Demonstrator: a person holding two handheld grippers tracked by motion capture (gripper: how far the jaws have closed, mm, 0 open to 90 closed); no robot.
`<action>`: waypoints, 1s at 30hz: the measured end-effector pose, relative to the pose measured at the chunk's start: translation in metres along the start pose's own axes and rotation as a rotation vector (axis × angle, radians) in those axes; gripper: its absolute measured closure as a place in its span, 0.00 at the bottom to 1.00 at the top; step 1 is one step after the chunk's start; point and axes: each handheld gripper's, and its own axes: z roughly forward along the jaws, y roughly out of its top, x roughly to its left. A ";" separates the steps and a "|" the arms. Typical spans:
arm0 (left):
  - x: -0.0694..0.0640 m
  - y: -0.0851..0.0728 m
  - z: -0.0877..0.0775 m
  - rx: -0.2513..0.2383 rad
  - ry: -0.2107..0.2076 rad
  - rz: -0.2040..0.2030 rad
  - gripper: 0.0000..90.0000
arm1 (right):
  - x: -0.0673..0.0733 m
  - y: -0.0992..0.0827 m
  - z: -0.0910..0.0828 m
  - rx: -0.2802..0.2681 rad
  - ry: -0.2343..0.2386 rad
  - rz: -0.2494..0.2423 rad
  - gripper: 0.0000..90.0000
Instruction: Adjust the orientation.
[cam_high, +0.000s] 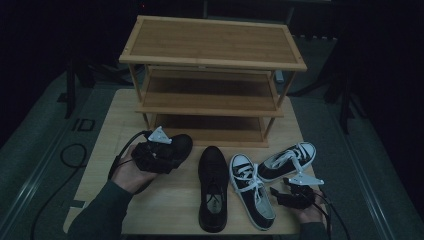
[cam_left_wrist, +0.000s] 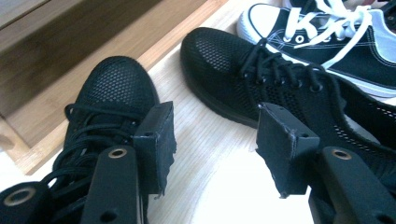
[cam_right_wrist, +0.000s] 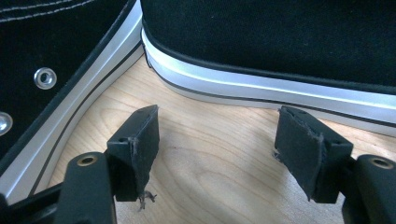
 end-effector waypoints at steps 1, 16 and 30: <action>-0.001 0.001 0.000 0.003 -0.004 0.006 0.51 | 0.000 0.000 0.000 0.000 0.000 0.000 0.34; -0.019 0.005 0.015 0.032 -0.033 0.040 0.48 | 0.000 0.000 0.000 0.000 0.001 -0.001 0.33; -0.033 0.014 0.030 0.052 -0.052 0.058 0.41 | 0.000 0.000 0.000 0.000 0.002 -0.002 0.33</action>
